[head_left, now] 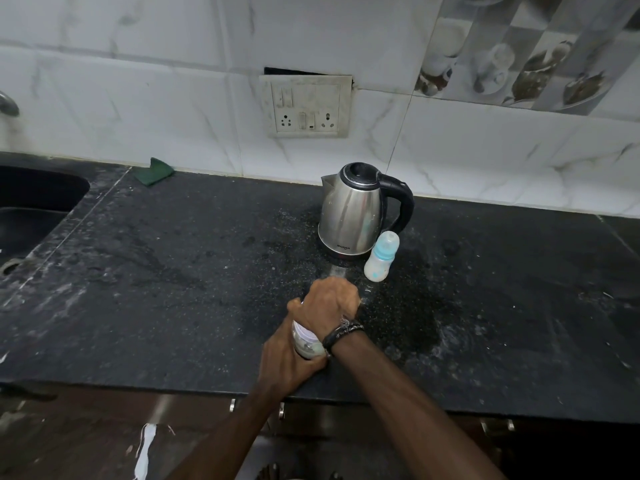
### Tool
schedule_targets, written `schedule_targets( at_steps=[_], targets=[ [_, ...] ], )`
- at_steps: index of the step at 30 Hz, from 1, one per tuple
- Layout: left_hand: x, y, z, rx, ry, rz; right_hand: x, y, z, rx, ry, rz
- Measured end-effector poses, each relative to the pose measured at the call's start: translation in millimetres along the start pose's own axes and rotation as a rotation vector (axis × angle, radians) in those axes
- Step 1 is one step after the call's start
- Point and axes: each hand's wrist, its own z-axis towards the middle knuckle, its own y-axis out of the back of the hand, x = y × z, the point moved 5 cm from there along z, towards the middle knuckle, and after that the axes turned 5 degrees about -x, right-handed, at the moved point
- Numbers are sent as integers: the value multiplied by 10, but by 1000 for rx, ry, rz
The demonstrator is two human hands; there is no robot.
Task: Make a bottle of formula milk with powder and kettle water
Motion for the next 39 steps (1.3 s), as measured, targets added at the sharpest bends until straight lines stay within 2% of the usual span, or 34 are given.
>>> schedule_targets(
  at_steps=[2, 5, 9, 12, 18, 23, 32, 39],
  targets=[
    [-73, -6, -19, -18, -26, -17, 3, 6, 1, 31, 7, 0],
    [-118, 8, -29, -80, -141, 10, -96, 39, -24, -6, 39, 33],
    [-46, 41, 40, -106, -32, -39, -396, 31, -47, -12, 19, 194],
    [-77, 32, 156, -115, -28, -62, -543, -42, -85, -2, -51, 318],
    [-174, -76, 537, -94, 26, -72, -654, -200, -146, 63, -103, 406],
    [-260, -171, 884, -93, 49, -85, -710, -349, -86, 74, -111, 408],
    [-321, -345, 1402, -9, 8, -34, -838, -467, 19, -2, -129, 385],
    [-348, -354, 1499, 20, -12, 1, -895, -585, 74, 5, -144, 373]
  ],
)
